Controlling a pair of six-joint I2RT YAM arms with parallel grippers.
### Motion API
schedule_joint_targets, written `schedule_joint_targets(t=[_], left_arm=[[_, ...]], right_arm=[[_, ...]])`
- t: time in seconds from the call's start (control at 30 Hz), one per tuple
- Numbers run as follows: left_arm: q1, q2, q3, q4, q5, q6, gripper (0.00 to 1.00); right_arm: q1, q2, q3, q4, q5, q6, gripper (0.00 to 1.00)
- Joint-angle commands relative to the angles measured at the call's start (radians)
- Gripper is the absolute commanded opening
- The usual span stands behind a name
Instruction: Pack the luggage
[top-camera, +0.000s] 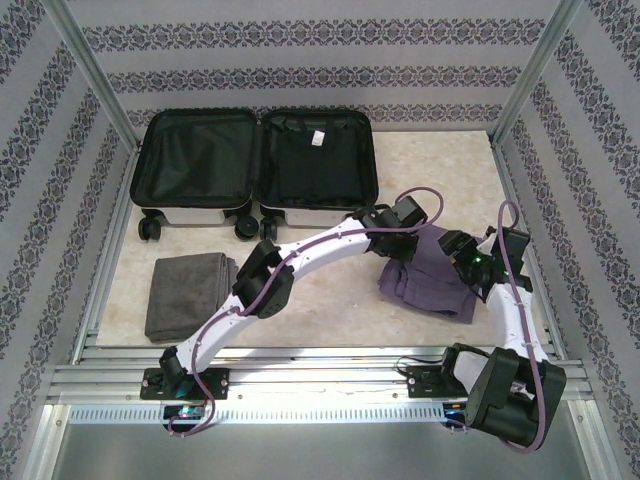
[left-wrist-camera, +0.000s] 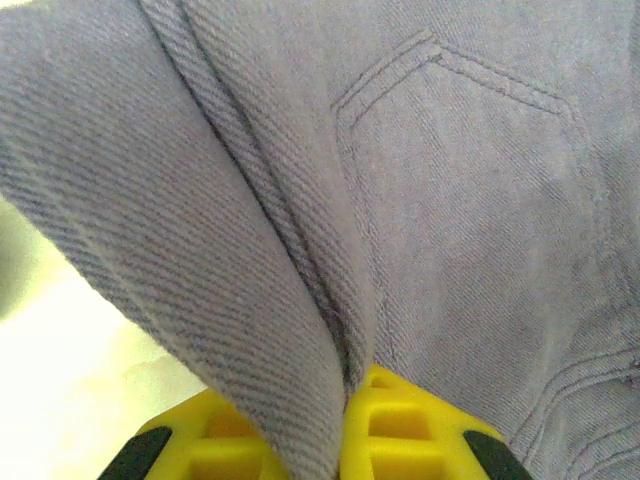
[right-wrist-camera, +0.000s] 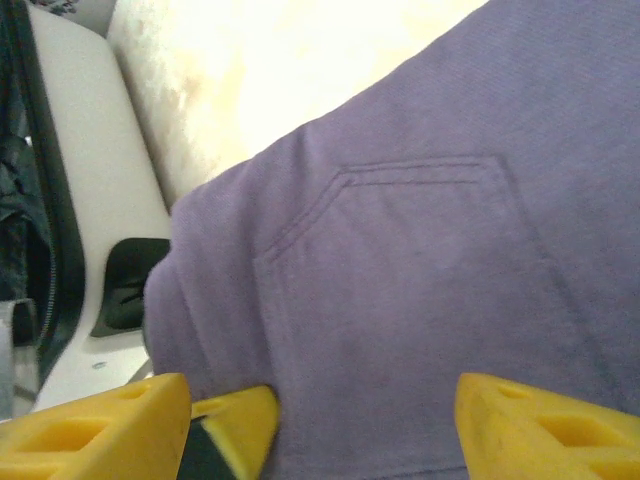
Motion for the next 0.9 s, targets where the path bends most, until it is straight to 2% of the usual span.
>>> schedule_joint_targets(t=[0.0, 0.1, 0.4, 0.87], left_arm=[[0.034, -0.080, 0.035, -0.086, 0.008, 0.085, 0.00], [0.044, -0.092, 0.034, -0.093, 0.002, 0.112, 0.00], [0.069, -0.074, 0.071, -0.053, 0.038, 0.202, 0.00], [0.074, -0.049, 0.077, -0.001, 0.064, 0.283, 0.00]], right_arm=[[-0.014, -0.019, 0.027, -0.079, 0.085, -0.059, 0.70], [-0.018, -0.013, 0.046, -0.146, 0.168, -0.084, 0.71], [-0.020, 0.028, 0.116, -0.289, 0.296, -0.124, 0.73], [-0.020, 0.213, 0.149, -0.319, 0.267, -0.172, 0.73]])
